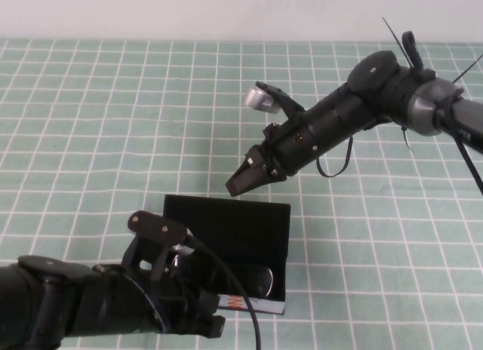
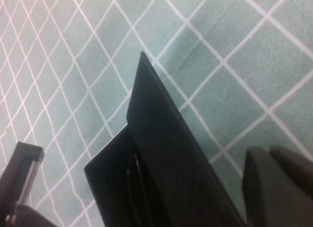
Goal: Return glasses to glasses case
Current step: Close the glasses case
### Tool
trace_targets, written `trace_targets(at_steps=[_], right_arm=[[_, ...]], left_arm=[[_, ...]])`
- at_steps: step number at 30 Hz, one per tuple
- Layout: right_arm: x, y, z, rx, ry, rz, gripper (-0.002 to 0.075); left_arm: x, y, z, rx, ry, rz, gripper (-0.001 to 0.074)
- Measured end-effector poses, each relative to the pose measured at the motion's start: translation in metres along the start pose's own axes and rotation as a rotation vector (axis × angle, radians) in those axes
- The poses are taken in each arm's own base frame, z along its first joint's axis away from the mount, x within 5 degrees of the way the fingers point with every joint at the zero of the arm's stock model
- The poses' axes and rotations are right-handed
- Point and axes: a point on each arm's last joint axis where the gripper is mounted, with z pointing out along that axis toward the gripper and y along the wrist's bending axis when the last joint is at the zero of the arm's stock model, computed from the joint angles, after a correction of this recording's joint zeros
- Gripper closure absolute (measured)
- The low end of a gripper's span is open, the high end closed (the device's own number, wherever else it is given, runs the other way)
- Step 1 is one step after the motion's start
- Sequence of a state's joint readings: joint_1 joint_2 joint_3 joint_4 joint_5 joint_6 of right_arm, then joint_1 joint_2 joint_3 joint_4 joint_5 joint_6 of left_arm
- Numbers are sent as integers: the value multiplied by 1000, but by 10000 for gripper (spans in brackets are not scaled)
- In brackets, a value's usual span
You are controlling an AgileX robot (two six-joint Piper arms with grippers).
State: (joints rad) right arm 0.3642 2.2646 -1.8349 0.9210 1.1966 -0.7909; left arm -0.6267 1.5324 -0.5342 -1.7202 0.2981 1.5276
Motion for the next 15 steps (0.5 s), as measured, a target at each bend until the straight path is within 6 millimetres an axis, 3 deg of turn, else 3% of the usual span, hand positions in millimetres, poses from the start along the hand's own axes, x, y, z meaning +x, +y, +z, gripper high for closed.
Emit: trace_targets(at_steps=[15], right_arm=[[3, 27, 28, 4, 95, 14, 737]], left_arm=[[1, 3, 1, -27, 5, -2, 738]])
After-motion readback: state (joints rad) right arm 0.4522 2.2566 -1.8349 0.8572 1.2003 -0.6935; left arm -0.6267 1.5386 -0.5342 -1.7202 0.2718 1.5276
